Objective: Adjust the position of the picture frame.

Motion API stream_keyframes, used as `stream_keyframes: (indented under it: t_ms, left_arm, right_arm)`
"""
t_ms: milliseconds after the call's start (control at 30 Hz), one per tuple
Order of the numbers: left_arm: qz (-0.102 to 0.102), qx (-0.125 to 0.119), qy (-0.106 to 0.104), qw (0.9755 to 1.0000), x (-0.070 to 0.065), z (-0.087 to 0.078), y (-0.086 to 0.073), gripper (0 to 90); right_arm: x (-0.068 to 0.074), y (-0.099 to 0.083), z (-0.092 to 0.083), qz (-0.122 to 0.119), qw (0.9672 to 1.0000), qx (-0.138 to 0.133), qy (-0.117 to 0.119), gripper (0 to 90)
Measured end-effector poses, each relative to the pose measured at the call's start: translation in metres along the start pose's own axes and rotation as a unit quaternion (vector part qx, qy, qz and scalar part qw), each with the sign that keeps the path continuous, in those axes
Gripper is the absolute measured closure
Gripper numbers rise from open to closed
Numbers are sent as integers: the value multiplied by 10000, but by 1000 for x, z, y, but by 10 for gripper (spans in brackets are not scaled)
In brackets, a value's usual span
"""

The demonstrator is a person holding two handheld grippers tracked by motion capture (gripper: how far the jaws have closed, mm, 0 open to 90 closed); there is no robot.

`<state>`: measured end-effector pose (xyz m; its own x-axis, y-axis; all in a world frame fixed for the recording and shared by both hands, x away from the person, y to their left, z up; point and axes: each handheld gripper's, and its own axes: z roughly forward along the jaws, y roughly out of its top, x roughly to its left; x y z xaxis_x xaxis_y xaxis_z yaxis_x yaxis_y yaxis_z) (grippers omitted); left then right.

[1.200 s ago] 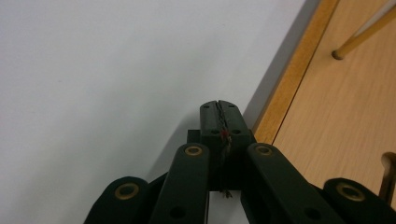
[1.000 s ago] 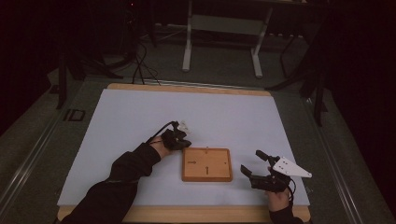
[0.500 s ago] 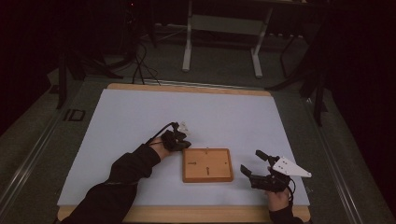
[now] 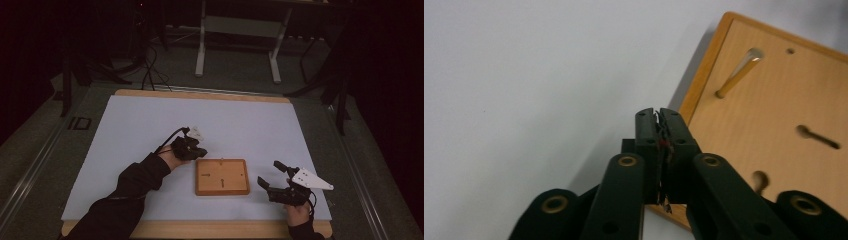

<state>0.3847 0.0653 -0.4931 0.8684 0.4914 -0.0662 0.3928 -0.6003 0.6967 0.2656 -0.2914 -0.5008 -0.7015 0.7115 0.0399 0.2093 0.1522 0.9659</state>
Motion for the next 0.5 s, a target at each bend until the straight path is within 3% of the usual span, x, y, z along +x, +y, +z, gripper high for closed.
stream_keyframes:
  t_ms: [233,467,500]
  left_arm:
    - [116,-236,-376,9989,-12,-6,1,766]
    - [206,-194,-478,9985,-20,-4,2,719]
    - [227,-170,-487,9984,-21,-3,2,675]
  right_arm:
    - [0,0,1,-3,10000,8,15,134]
    - [1,0,2,-20,10000,18,29,134]
    - [1,0,2,-21,10000,21,32,134]
